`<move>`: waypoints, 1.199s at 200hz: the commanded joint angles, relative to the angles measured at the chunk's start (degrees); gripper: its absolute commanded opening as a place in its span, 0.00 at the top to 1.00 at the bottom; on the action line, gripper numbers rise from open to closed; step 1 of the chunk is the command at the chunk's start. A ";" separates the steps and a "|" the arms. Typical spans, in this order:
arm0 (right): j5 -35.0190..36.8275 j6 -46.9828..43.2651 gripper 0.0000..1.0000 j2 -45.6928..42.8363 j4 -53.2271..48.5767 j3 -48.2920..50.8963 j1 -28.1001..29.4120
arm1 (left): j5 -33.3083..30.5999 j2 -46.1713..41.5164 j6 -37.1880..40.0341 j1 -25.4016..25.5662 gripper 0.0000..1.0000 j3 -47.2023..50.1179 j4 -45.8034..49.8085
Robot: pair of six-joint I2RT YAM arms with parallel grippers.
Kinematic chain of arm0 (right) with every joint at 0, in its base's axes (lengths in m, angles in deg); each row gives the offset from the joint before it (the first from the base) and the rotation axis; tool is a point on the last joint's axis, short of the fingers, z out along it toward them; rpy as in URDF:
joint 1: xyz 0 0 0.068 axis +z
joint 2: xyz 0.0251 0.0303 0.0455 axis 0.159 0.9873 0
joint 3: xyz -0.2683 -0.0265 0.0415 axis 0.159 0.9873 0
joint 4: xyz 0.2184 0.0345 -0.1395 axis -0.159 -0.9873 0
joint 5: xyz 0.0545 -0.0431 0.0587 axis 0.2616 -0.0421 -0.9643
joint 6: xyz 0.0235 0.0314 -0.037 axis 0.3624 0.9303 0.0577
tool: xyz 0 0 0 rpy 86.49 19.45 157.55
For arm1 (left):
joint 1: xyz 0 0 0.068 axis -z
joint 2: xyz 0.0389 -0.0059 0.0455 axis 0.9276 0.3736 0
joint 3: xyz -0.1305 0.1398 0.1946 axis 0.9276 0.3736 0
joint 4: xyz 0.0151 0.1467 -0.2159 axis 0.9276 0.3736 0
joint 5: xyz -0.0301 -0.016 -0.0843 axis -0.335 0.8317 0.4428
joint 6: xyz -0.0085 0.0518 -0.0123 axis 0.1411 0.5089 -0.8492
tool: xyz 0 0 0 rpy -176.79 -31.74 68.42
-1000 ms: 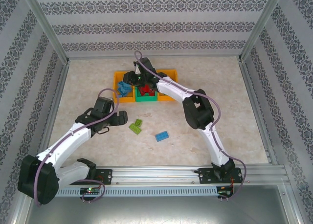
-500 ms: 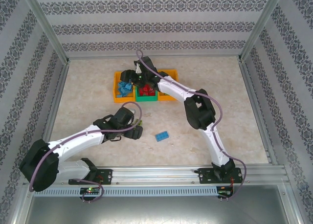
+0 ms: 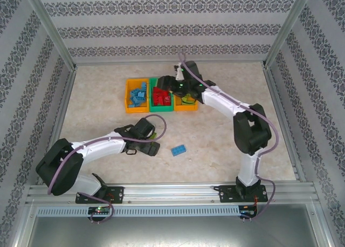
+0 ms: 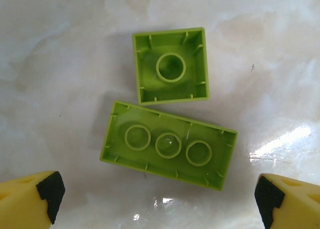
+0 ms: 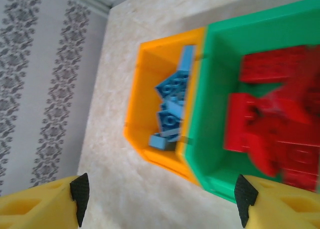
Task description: Sort the legos into containers by color
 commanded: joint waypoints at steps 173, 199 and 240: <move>-1.28 -6.96 0.18 -22.76 -0.44 28.56 -15.67 | 2.91 7.71 3.71 1.12 0.32 -4.34 -1.34; -1.45 -7.12 0.17 -23.59 -0.46 29.79 -16.43 | 2.60 7.77 3.71 1.78 0.35 -4.71 -0.52; -1.64 -6.86 0.17 -24.16 0.11 31.58 -17.33 | 3.17 8.05 1.88 3.59 0.37 -5.70 -0.32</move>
